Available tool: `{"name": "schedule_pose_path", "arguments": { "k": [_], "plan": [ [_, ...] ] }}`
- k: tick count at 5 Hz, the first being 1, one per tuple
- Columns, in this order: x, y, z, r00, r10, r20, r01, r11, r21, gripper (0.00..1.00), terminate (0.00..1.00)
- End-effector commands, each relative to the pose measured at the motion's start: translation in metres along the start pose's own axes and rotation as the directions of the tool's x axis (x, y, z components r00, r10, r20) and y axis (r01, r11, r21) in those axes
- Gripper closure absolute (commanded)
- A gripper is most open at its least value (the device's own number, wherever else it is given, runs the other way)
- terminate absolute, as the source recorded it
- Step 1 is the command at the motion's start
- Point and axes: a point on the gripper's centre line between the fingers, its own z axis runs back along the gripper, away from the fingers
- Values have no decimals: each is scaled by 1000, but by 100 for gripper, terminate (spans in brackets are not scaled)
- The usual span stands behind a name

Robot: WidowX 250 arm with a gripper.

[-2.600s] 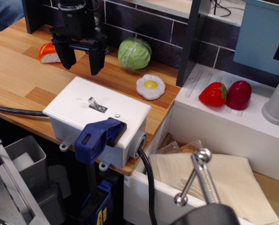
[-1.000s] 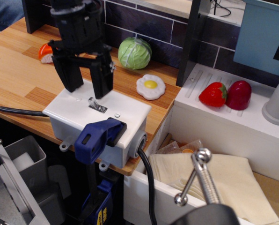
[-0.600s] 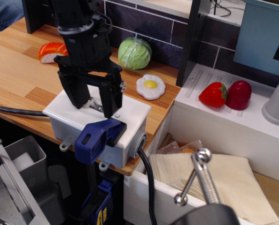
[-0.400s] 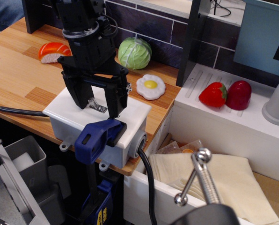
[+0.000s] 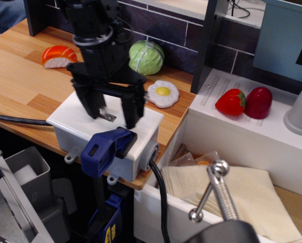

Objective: Move light switch to the right

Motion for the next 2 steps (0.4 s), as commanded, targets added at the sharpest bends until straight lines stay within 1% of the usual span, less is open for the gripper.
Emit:
{"name": "schedule_pose_path", "arguments": {
  "k": [1, 2],
  "plan": [
    [7, -24, 5, 999, -16, 35, 17, 999, -29, 0, 0],
    [4, -24, 1, 1000, -27, -10, 27, 1000, -4, 0, 100]
  ]
}}
